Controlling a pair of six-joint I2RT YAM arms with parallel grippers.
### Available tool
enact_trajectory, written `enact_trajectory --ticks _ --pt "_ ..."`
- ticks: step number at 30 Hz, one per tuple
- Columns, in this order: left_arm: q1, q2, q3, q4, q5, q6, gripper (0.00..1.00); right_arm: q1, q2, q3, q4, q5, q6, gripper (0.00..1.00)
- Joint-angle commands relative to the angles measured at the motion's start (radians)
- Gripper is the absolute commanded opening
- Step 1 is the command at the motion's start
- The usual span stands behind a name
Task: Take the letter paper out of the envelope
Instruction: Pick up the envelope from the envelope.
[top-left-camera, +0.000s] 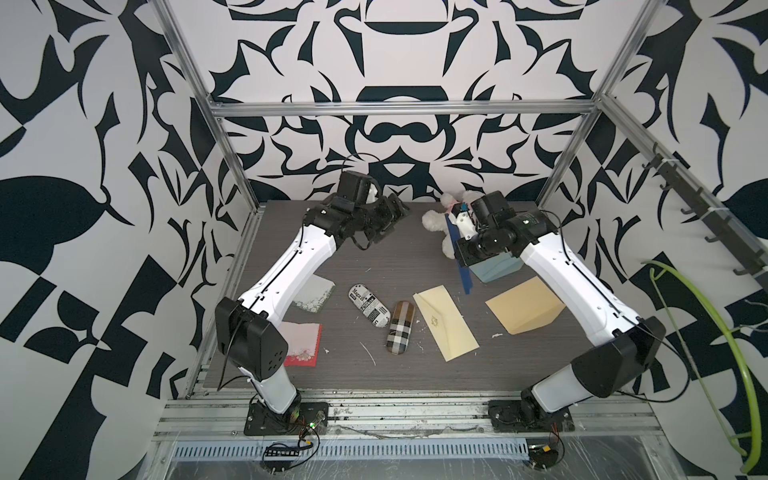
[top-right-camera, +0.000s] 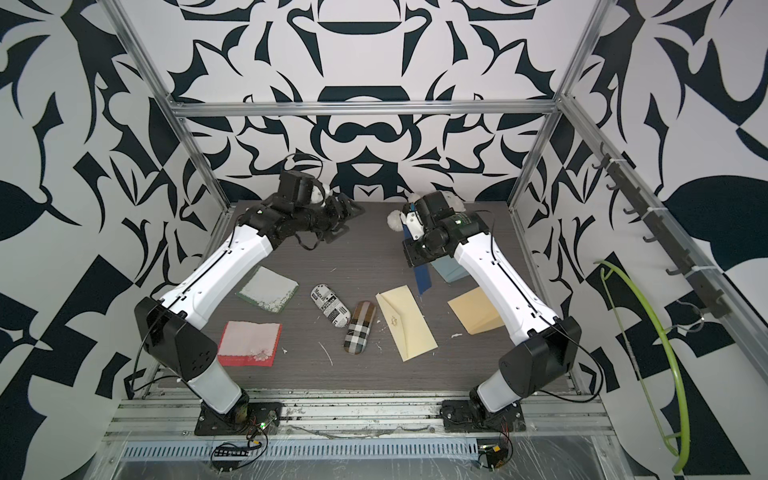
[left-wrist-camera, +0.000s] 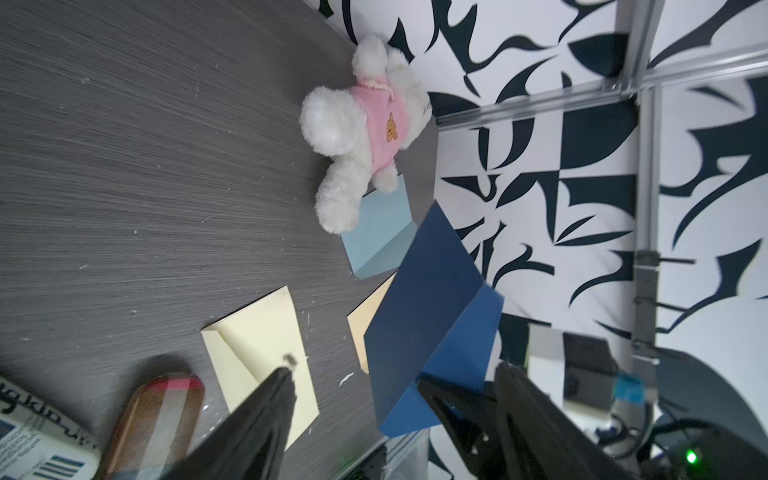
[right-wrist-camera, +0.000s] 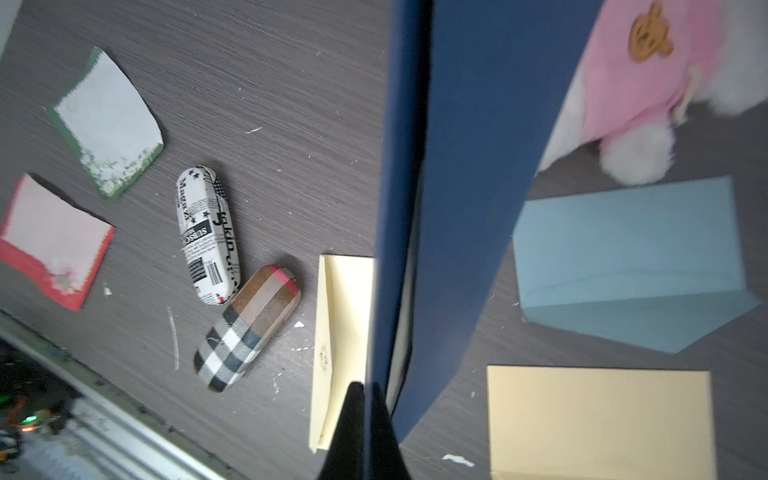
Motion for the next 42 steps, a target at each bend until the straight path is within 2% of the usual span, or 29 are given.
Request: enact_trajectory --ticks 1,4,6,11,15,19,24,25,30,33,35,38,42 --pt "0.017 0.040 0.010 -0.072 0.075 -0.156 0.81 0.109 -0.028 -0.021 0.087 0.289 -0.263 0.00" --pt "0.016 0.042 0.005 -0.028 0.115 -0.230 0.84 0.205 -0.078 -0.126 0.296 0.466 -0.477 0.00" --pt "0.017 0.029 -0.015 -0.025 0.113 -0.263 0.84 0.241 -0.086 -0.166 0.391 0.535 -0.580 0.00" --pt "0.028 -0.011 -0.100 -0.024 0.104 -0.305 0.84 0.326 -0.081 -0.228 0.541 0.624 -0.731 0.00" --pt "0.035 -0.016 -0.128 -0.018 0.126 -0.316 0.76 0.387 -0.077 -0.261 0.646 0.698 -0.777 0.00" --pt "0.048 -0.048 -0.199 0.037 0.110 -0.361 0.51 0.430 -0.079 -0.295 0.720 0.711 -0.813 0.00" --pt "0.070 -0.092 -0.292 0.157 0.102 -0.411 0.07 0.448 -0.082 -0.314 0.739 0.705 -0.797 0.00" --pt "0.076 -0.098 -0.304 0.176 0.102 -0.413 0.01 0.452 -0.088 -0.316 0.737 0.697 -0.782 0.00" --pt "0.116 -0.135 -0.386 0.321 0.115 -0.433 0.00 0.469 -0.098 -0.288 0.640 0.669 -0.645 0.00" --pt "0.138 -0.159 -0.406 0.408 0.094 -0.396 0.00 0.471 -0.129 -0.254 0.558 0.620 -0.483 0.21" --pt "0.155 -0.172 -0.407 0.488 0.093 -0.310 0.00 0.469 -0.168 -0.243 0.524 0.548 -0.344 0.34" --pt "0.164 -0.200 -0.429 0.548 0.048 -0.152 0.00 0.465 -0.228 -0.236 0.491 0.441 -0.148 0.49" --pt "0.179 -0.223 -0.526 0.808 0.045 -0.123 0.00 0.431 -0.325 -0.265 0.555 0.339 0.171 0.66"
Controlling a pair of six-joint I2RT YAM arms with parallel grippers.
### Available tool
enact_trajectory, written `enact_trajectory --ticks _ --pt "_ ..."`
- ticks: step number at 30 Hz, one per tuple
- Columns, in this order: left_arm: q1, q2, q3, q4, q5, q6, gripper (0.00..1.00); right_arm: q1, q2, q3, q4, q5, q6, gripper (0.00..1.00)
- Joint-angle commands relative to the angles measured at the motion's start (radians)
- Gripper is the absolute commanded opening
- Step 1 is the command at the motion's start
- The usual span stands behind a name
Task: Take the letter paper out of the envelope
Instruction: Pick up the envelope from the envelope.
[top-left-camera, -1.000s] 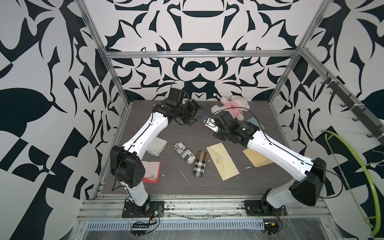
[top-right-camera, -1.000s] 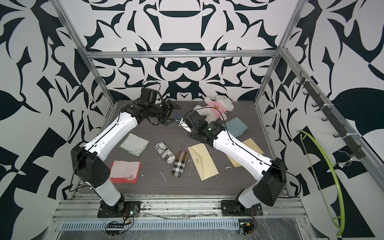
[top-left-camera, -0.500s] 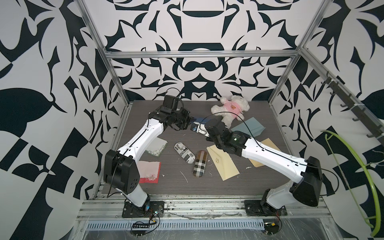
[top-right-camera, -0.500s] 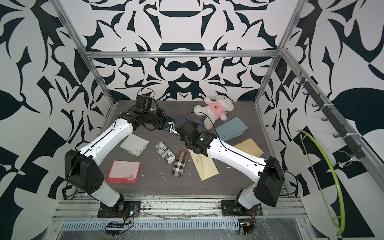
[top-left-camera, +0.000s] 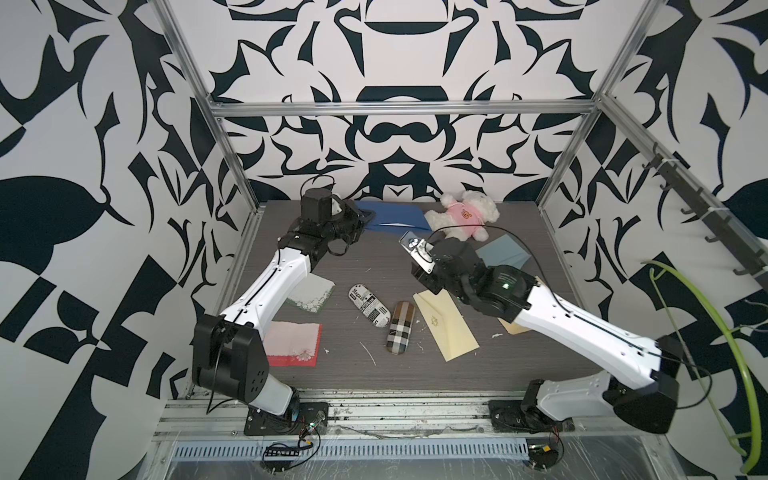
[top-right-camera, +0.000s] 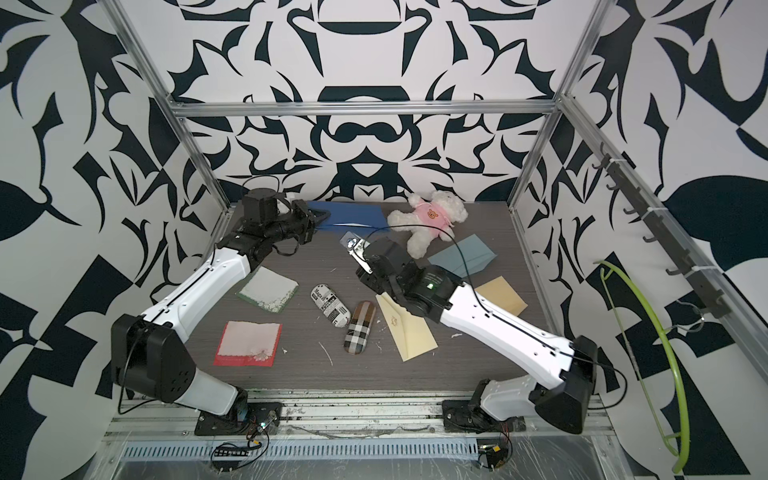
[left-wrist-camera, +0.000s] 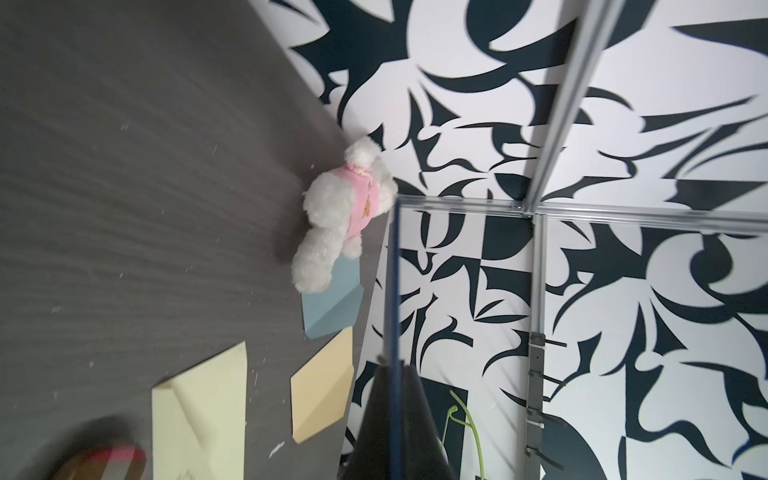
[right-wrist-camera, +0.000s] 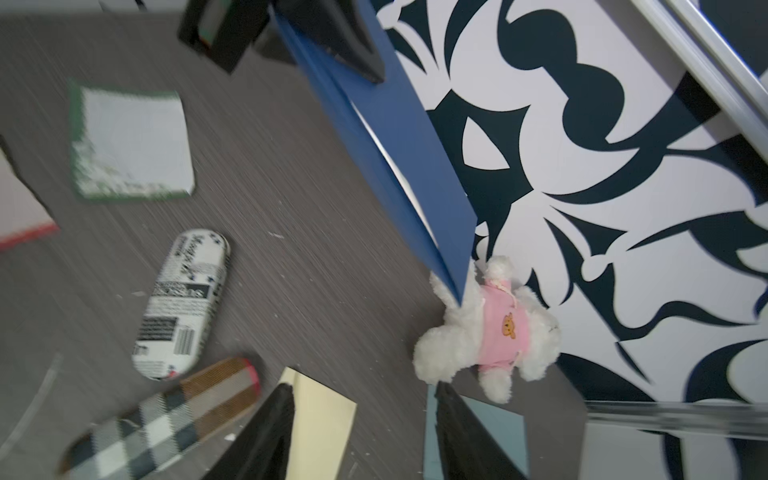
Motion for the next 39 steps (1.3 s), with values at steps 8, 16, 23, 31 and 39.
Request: enact_trajectory --ticks 8,16,23,31,39 --pt "0.005 0.015 -0.086 0.541 0.070 0.077 0.00 -0.326 -0.142 -0.235 0.633 -0.512 1.210 0.77" --pt "0.005 0.028 -0.099 0.631 0.096 0.014 0.00 -0.414 0.003 -0.315 1.047 -0.578 1.620 0.72" --pt "0.005 0.007 -0.122 0.617 0.087 0.005 0.00 -0.411 0.116 -0.269 1.151 -0.648 1.663 0.57" --pt "0.001 0.006 -0.130 0.630 0.081 -0.021 0.00 -0.404 0.209 -0.212 1.194 -0.671 1.682 0.34" --pt "-0.003 0.000 -0.138 0.624 0.068 -0.020 0.00 -0.397 0.268 -0.183 1.240 -0.665 1.701 0.19"
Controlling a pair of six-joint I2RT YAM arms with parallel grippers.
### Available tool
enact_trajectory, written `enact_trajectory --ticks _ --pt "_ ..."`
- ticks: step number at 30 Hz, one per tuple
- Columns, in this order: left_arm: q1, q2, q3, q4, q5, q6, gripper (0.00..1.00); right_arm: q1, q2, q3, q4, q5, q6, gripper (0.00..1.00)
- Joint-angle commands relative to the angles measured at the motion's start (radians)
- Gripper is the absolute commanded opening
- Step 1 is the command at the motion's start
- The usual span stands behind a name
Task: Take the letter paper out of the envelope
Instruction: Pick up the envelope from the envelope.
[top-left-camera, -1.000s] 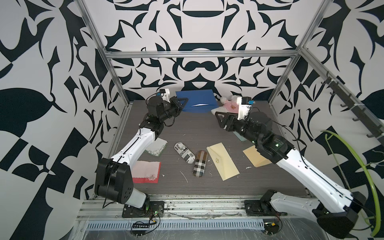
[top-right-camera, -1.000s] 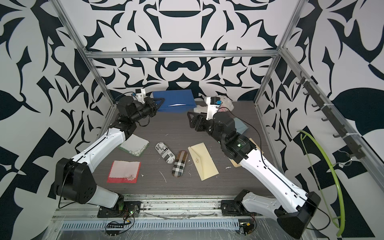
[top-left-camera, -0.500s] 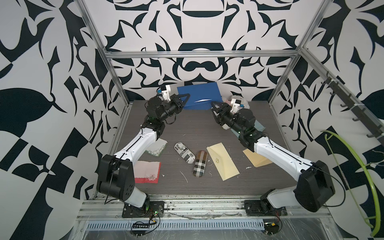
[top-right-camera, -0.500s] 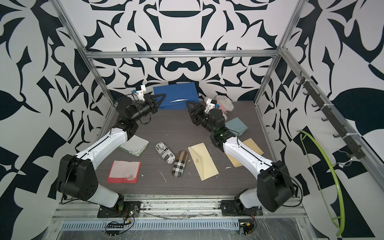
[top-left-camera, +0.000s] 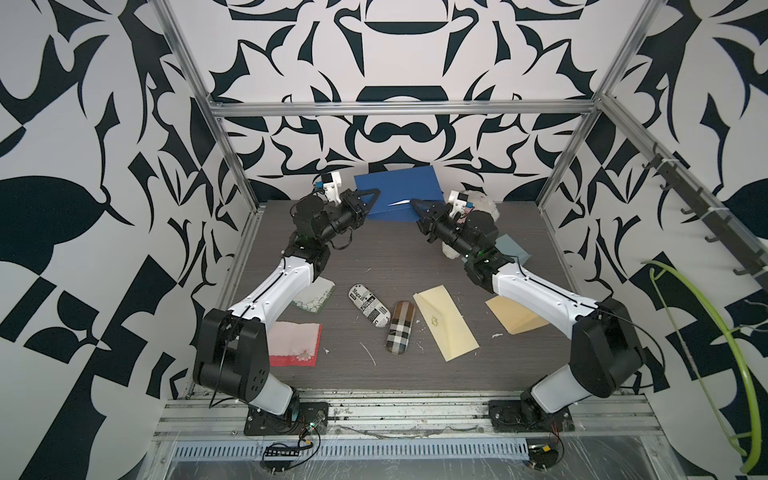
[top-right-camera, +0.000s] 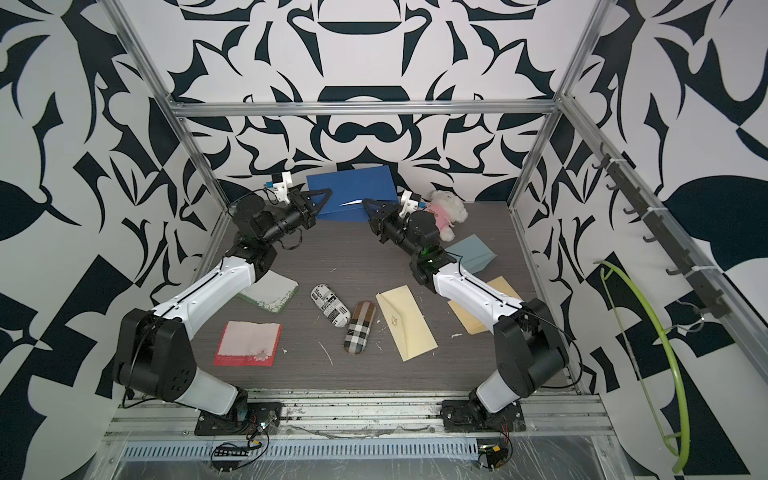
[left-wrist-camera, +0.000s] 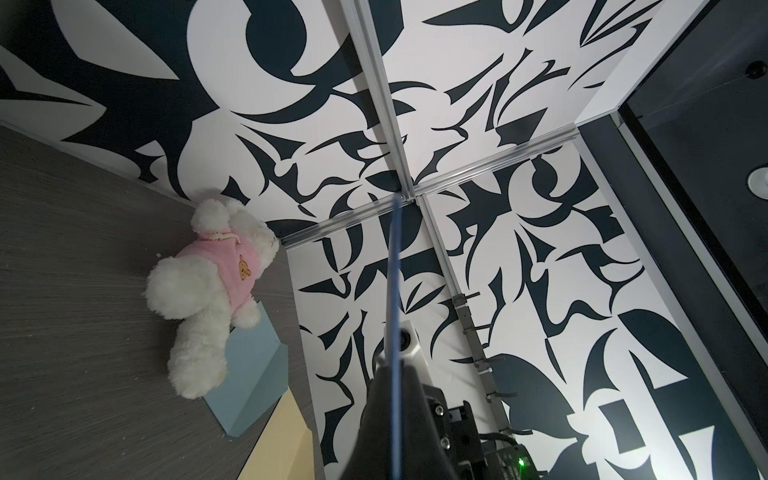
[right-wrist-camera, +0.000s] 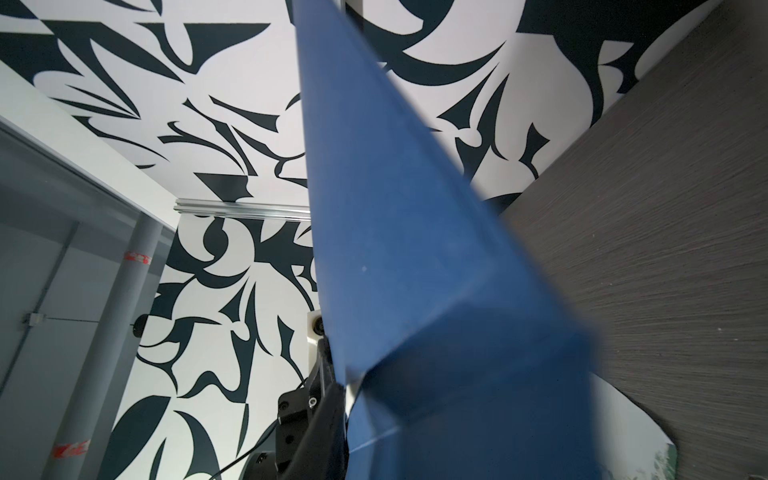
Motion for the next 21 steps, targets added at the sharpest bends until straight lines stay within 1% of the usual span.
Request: enact_trajectory --ticks 1,8,12,21 --pt "-0.003 -0.028 -0.022 0.030 -0.004 0.000 0.00 0.005 -0.006 0.053 0.082 -0.014 0.004 0.18" --pt "-0.003 -0.028 -0.018 0.017 -0.013 0.005 0.00 0.009 -0.009 0.039 0.081 -0.022 0.005 0.16" --pt "-0.004 -0.025 -0.015 0.010 -0.014 0.006 0.00 0.010 -0.021 0.035 0.072 -0.037 -0.002 0.18" --pt "-0.005 -0.016 -0.003 0.006 -0.018 0.002 0.00 0.035 -0.049 0.038 -0.002 -0.059 -0.038 0.19"
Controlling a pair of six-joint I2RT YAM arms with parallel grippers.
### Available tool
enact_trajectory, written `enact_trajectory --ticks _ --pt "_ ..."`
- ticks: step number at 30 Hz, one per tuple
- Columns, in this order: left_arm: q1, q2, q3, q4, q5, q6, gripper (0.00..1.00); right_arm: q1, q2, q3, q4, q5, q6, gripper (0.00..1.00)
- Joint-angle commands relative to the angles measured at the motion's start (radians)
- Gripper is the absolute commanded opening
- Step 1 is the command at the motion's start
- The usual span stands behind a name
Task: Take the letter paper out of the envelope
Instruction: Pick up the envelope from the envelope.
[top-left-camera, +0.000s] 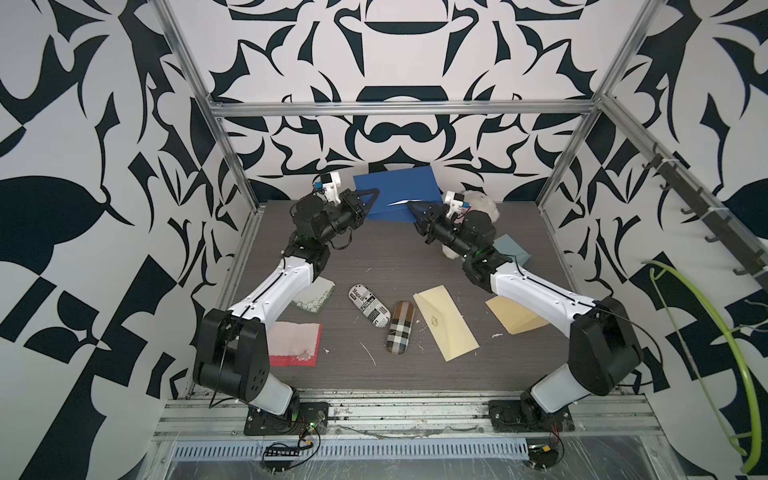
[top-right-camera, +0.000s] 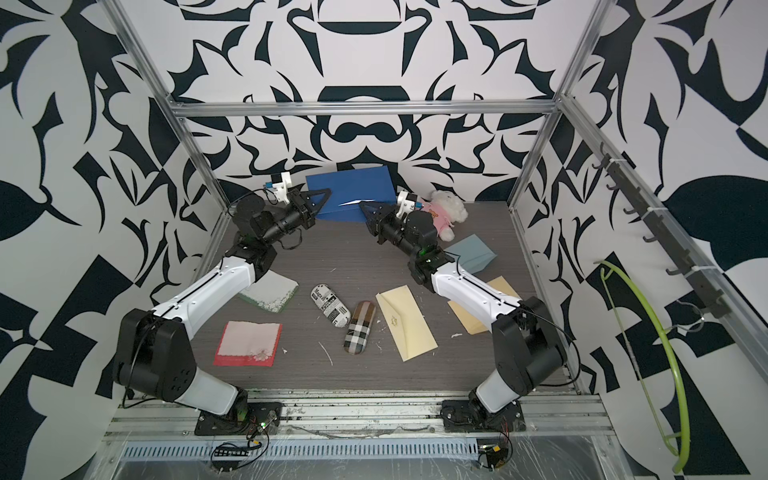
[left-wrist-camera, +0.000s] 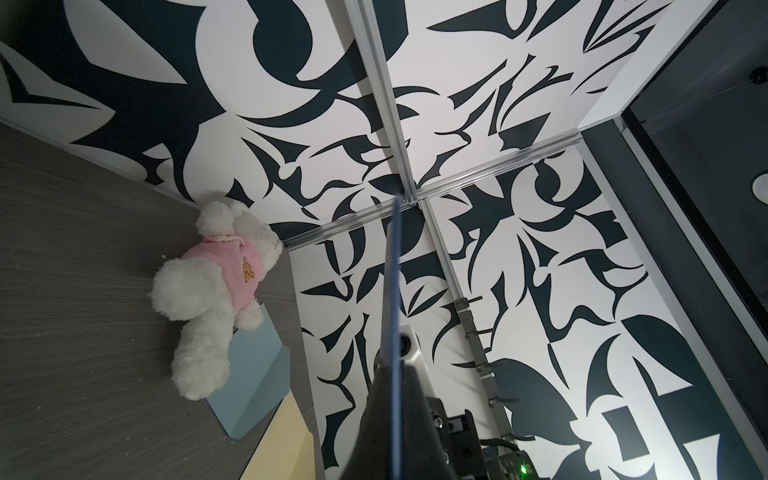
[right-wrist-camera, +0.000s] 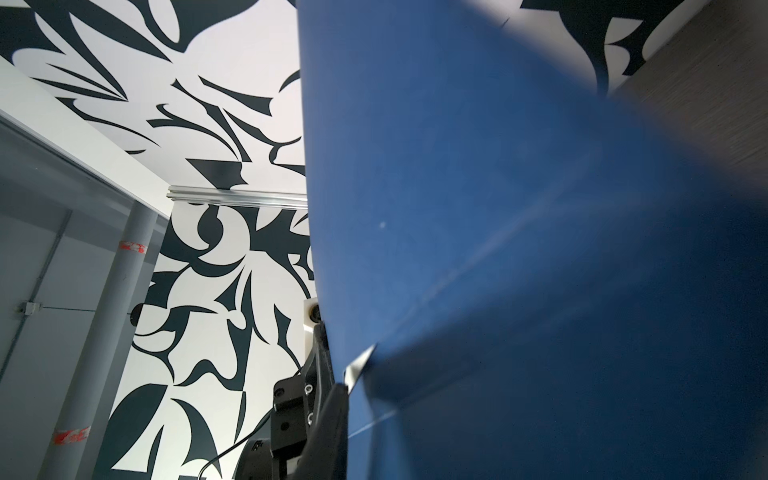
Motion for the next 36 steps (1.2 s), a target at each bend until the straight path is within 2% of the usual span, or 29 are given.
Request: enact_trajectory --ticks 1,4,7,10,11,12,14,15,16,18,20,22,24,26,30,34,36 --pt "-0.005 -0.014 -0.002 0.016 -0.007 0.001 0.00 0.023 -0.044 0.034 0.018 -0.024 -0.027 0.18" --pt "-0.005 -0.014 -0.002 0.016 -0.008 0.000 0.00 0.025 -0.042 0.035 0.017 -0.016 -0.027 0.12" --pt "-0.007 -0.016 -0.005 0.012 -0.003 0.000 0.00 0.025 -0.050 0.037 0.003 -0.012 -0.041 0.00" --pt "-0.007 -0.022 -0.007 -0.001 0.008 0.001 0.00 0.019 -0.085 0.036 -0.072 0.005 -0.097 0.00" --pt "-0.007 -0.022 -0.006 -0.015 0.017 0.006 0.08 0.013 -0.100 0.043 -0.115 0.007 -0.128 0.00" --pt "-0.007 -0.024 -0.004 -0.030 0.026 0.013 0.21 0.003 -0.112 0.054 -0.159 0.002 -0.154 0.00" --pt "-0.007 -0.032 0.011 -0.108 0.046 0.056 0.57 -0.031 -0.124 0.112 -0.285 -0.056 -0.236 0.00" --pt "-0.004 -0.036 0.028 -0.188 0.051 0.094 0.69 -0.052 -0.127 0.151 -0.360 -0.102 -0.283 0.00" --pt "0.003 -0.042 0.057 -0.296 0.056 0.160 0.80 -0.079 -0.124 0.207 -0.466 -0.157 -0.366 0.00" --pt "0.018 -0.042 0.132 -0.509 0.066 0.320 0.89 -0.127 -0.094 0.353 -0.728 -0.288 -0.566 0.00" --pt "0.031 -0.017 0.230 -0.724 0.088 0.518 0.91 -0.160 -0.035 0.534 -1.051 -0.408 -0.855 0.00" --pt "0.044 0.021 0.309 -0.878 0.129 0.650 0.92 -0.170 0.010 0.658 -1.347 -0.440 -1.126 0.00" --pt "0.063 0.041 0.343 -0.925 0.231 0.722 0.92 -0.183 0.036 0.700 -1.513 -0.463 -1.300 0.00" --pt "0.064 0.036 0.343 -0.958 0.284 0.810 0.92 -0.201 0.069 0.727 -1.654 -0.499 -1.443 0.00" --pt "0.068 0.038 0.331 -1.016 0.393 0.961 0.95 -0.205 0.099 0.690 -1.698 -0.581 -1.532 0.00" --pt "0.077 0.071 0.329 -1.089 0.508 1.057 0.95 -0.202 0.136 0.660 -1.657 -0.776 -1.539 0.00" --pt "0.083 0.084 0.316 -1.106 0.555 1.078 0.95 -0.197 0.149 0.636 -1.635 -0.831 -1.550 0.00"
